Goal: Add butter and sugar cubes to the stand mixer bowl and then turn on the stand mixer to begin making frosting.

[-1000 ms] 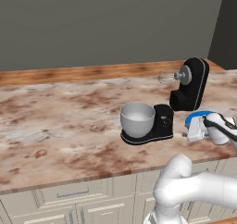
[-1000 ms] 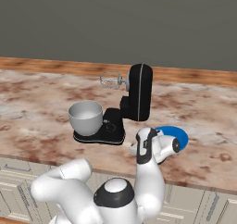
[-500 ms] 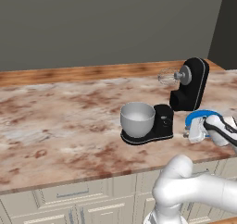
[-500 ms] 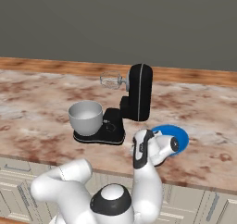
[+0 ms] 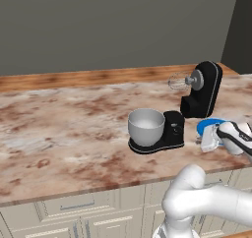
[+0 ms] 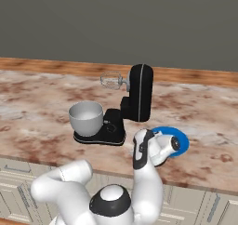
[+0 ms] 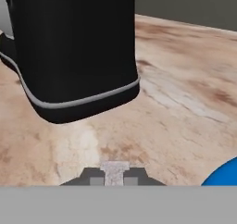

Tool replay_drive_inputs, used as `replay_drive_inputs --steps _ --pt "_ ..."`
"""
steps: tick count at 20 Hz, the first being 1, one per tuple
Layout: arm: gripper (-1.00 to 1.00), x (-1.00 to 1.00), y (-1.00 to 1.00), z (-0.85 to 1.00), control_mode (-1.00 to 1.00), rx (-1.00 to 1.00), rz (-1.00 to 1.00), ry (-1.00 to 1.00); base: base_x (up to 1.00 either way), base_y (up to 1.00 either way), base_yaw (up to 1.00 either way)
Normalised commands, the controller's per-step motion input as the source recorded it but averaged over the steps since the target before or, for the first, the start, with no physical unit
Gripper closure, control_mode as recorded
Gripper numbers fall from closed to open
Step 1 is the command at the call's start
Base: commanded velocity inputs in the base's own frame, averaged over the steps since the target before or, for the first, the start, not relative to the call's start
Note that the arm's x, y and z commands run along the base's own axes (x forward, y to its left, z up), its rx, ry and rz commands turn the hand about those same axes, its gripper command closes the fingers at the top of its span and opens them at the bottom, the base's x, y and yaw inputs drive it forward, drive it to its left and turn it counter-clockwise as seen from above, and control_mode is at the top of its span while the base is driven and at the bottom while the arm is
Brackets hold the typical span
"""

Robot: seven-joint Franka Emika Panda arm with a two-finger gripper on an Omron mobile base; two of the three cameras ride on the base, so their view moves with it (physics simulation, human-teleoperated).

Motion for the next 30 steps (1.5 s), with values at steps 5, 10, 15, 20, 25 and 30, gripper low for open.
replay_drive_inputs --steps 5,10,15,20,25,30 --pt "1.00 -0.46 0.00 0.72 -1.00 0.00 0.00 -0.06 0.00 0.00 0.00" --pt "1.00 -0.63 0.01 0.98 -1.00 0.00 0.00 -0.10 0.00 0.00 0.00" --pt "1.00 -0.68 0.18 0.71 -1.00 -0.04 0.00 0.00 0.00 0.00 0.00" --pt "1.00 -0.64 0.45 0.57 -1.00 -0.08 0.00 0.01 0.00 0.00 0.00" --pt "1.00 -0.47 0.51 0.47 -1.00 -0.11 0.00 0.01 0.00 0.00 0.00" --pt "1.00 -0.29 0.65 0.52 -1.00 -0.12 0.00 0.03 0.00 0.00 0.00"
